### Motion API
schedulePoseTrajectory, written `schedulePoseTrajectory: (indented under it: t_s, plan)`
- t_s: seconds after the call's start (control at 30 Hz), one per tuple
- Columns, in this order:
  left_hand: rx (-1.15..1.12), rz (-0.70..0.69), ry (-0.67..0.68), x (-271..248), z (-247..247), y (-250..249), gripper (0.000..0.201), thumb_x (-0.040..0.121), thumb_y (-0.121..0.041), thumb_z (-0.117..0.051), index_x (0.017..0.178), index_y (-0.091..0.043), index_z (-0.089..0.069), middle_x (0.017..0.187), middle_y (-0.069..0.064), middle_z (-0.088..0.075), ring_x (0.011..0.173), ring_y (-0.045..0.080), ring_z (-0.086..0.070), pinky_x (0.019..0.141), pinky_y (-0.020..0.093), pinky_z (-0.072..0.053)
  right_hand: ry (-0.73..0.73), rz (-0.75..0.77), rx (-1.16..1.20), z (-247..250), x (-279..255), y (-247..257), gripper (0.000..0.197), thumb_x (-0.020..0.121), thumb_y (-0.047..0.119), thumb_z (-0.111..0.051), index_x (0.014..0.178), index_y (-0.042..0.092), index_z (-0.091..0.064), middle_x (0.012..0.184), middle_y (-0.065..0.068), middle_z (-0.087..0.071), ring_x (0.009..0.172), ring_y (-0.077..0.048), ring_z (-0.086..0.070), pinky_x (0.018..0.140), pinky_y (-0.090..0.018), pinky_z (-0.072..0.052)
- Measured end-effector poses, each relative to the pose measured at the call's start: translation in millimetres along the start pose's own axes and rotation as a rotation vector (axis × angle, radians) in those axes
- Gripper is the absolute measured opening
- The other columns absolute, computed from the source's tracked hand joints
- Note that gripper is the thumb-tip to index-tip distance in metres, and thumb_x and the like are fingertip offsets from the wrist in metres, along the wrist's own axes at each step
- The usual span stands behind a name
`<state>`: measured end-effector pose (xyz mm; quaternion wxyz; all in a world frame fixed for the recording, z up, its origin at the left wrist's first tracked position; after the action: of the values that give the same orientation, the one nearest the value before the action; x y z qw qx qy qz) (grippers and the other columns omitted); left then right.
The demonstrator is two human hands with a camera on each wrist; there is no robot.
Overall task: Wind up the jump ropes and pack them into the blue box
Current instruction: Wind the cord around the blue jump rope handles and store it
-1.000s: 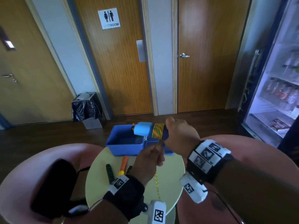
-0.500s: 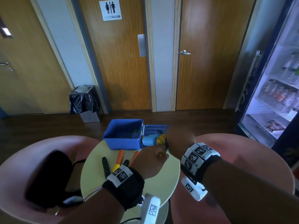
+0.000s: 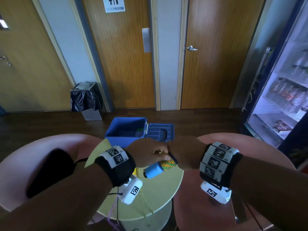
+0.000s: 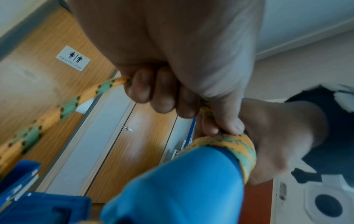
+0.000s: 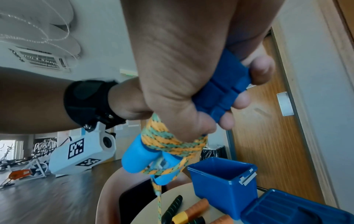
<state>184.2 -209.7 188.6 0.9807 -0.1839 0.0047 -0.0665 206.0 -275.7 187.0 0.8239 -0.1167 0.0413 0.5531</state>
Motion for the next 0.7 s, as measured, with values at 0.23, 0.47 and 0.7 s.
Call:
schedulePoseTrajectory:
  t_s: [0.23,0.47,0.7]
  plan:
    - [-0.354,0.000,0.049,5.1,-8.4,0.5,0.022,0.098,-0.032,-0.056,0.109,-0.016,-0.066,0.105,-0.004,-0.061,0.102,0.011,-0.059,0.094,0.029,-0.046,-0.103,0.055,0.093,18.0,-11.9,-10.2,0.033,0.082,0.029,-0.066,0.108,0.023,-0.047,0.093,0.003,-0.059,0.079,-0.018,-0.059,0.073,-0.040,-0.057]
    - [-0.547,0.065,0.011,4.2,-10.6,2.7,0.017,0.095,-0.039,-0.057,0.092,-0.025,-0.067,0.089,0.004,-0.068,0.079,0.013,-0.066,0.077,0.035,-0.055,-0.228,0.135,0.359,10.8,-17.0,-26.2,0.045,0.072,0.039,-0.075,0.102,0.035,-0.041,0.092,0.013,-0.053,0.077,-0.005,-0.055,0.070,-0.033,-0.055]
    - [-0.477,0.012,-0.122,8.5,4.0,8.9,0.046,0.085,-0.055,-0.054,0.076,-0.010,-0.054,0.079,0.017,-0.056,0.069,0.011,-0.050,0.069,0.044,-0.049,-0.220,-0.317,1.231,-13.3,-17.7,-74.2,0.033,0.100,0.047,-0.048,0.101,0.015,-0.058,0.075,-0.005,-0.066,0.055,-0.015,-0.060,0.053,-0.033,-0.050]
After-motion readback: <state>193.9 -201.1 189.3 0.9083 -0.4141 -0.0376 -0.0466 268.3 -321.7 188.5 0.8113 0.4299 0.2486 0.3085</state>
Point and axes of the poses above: each hand's wrist, its own x-axis towards the middle knuckle, its own z-axis out of the back of the hand, y = z × x, the point moved 10 cm from there along x, towards the middle knuckle
